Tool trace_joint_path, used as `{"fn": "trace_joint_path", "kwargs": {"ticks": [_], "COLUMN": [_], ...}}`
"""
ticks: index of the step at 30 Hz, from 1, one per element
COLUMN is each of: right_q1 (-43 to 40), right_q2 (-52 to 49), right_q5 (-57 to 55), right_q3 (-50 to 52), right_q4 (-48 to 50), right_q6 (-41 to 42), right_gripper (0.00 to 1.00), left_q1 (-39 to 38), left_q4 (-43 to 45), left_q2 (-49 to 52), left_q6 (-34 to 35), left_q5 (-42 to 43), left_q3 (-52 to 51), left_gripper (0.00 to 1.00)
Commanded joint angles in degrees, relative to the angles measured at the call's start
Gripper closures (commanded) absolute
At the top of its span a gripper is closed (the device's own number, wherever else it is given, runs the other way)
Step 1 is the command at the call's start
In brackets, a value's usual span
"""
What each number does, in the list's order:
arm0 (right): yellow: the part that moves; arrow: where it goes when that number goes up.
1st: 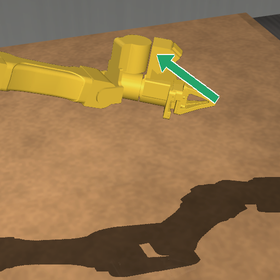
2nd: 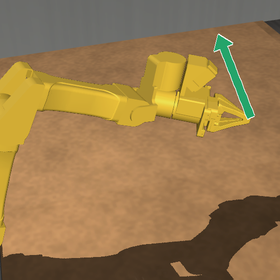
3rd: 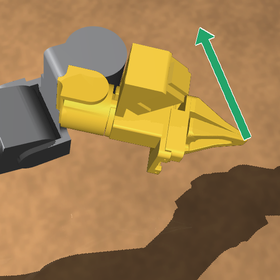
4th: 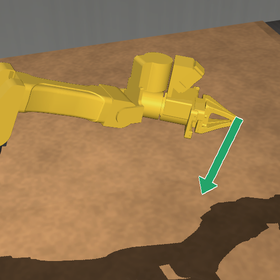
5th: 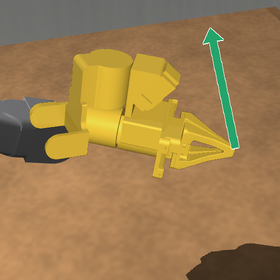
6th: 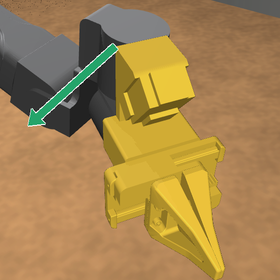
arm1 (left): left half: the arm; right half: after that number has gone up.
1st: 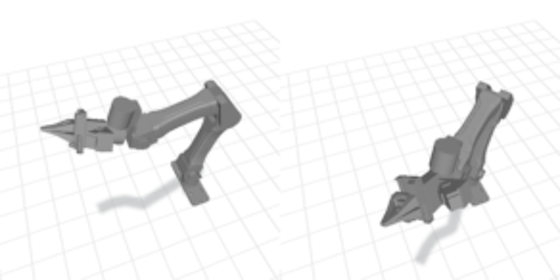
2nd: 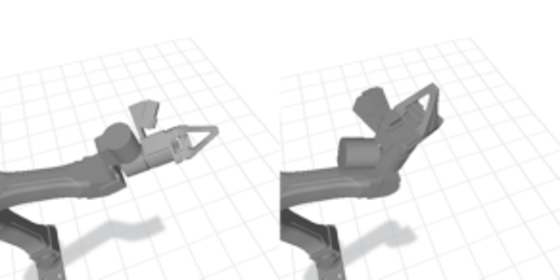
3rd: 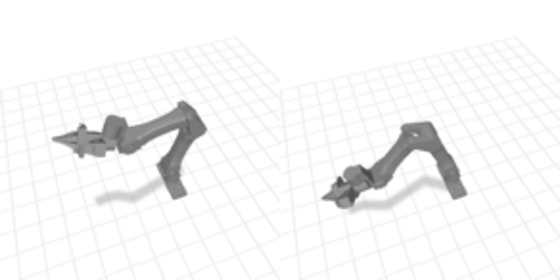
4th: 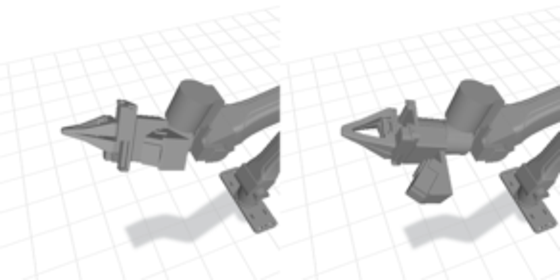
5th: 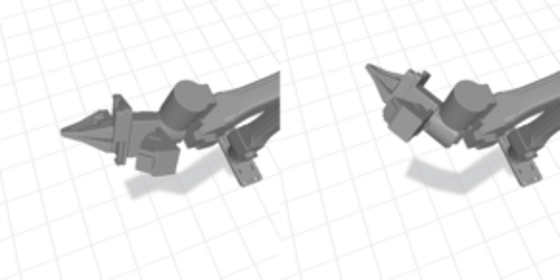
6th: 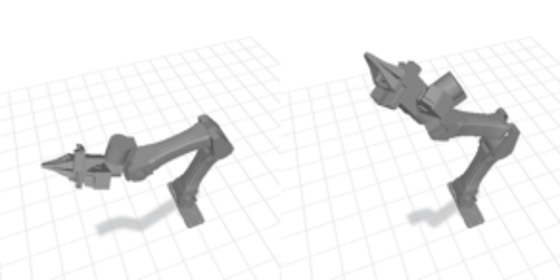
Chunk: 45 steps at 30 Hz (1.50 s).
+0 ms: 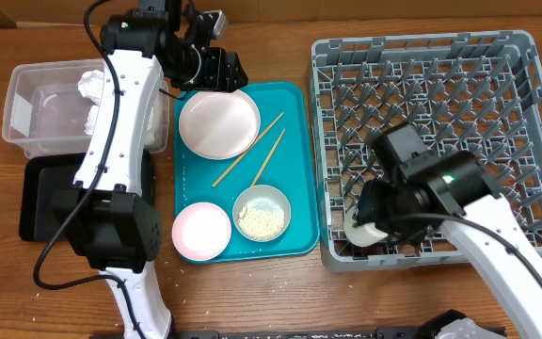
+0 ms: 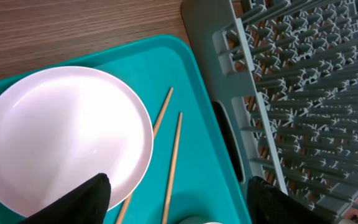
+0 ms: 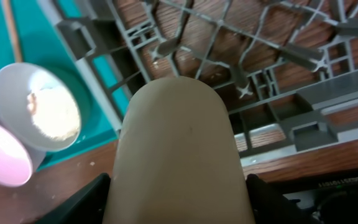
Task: Sort waste into correct bins and load items into the dishwasher
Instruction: 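Place the cup upside down in the rack's front corner with the right gripper, then grasp the white rice bowl with the left gripper and lift it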
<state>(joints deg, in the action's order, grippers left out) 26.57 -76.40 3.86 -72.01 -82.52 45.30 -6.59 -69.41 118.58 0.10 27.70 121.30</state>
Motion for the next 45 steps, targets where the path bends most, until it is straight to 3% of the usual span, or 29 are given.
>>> {"fn": "trace_joint_path", "kwargs": {"ticks": [1,4,10,20,24,30,40,45], "right_q1": [0.8,1.6,1.9,-2.6,-5.5,-11.4,-20.0,-19.9], "right_q2": [-2.9,-6.6,-9.2,-9.1,-8.9,-8.0,-7.3,-7.3], "right_q5": [-2.3,-2.3,-2.3,-2.7,-3.5,-7.9,-7.4,-7.4], "right_q3": [-0.4,-0.4,-0.4,-11.6,-19.3,-25.3,-25.3,-25.3], "right_q4": [0.2,0.2,1.0,1.1,-0.9,-4.2,-4.4,-4.9], "right_q6": [1.9,1.9,1.8,-6.1,-10.1,-11.6,-14.4,-16.9], "right_gripper": [0.52,0.51,0.20,0.18,0.17,0.11,0.08,0.08], "left_q1": [-0.5,-0.9,-1.8,-3.2,-4.8,-12.1,-26.8,-29.0], "left_q4": [0.1,0.1,-0.1,-9.1,-15.6,-24.0,-20.9,-13.0], "left_q2": [-0.4,-0.4,-0.4,-1.5,-4.4,-7.3,-7.1,-7.1], "left_q6": [0.3,0.2,0.1,1.0,3.6,8.9,17.9,19.4], "left_q5": [-1.4,-1.6,-4.3,-4.7,-8.6,-18.2,-29.7,-28.1], "left_q3": [0.3,0.3,0.3,6.9,12.0,12.0,-8.2,-20.2], "left_gripper": [0.28,0.28,0.27,0.36,0.34,0.32,0.34,0.37]}}
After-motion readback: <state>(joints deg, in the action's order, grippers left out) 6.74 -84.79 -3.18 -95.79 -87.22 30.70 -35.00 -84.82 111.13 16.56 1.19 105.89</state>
